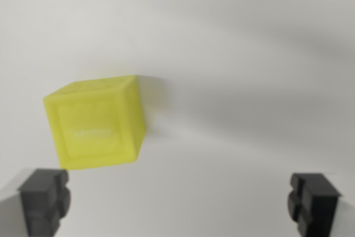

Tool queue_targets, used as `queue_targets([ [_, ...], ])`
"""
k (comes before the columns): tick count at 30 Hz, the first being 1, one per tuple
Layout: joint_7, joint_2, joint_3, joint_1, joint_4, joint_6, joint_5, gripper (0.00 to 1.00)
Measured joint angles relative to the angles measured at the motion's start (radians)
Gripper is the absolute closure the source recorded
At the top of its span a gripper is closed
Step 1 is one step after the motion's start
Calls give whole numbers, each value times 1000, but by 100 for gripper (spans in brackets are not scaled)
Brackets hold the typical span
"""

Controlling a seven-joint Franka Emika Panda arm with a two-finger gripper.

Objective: Pick yellow cube

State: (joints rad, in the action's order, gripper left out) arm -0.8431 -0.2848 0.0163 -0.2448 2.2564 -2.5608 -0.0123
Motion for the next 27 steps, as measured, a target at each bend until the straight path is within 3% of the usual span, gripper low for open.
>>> queue_targets([
  [27,-4,-96,0,-68,3,-86,-3,0],
])
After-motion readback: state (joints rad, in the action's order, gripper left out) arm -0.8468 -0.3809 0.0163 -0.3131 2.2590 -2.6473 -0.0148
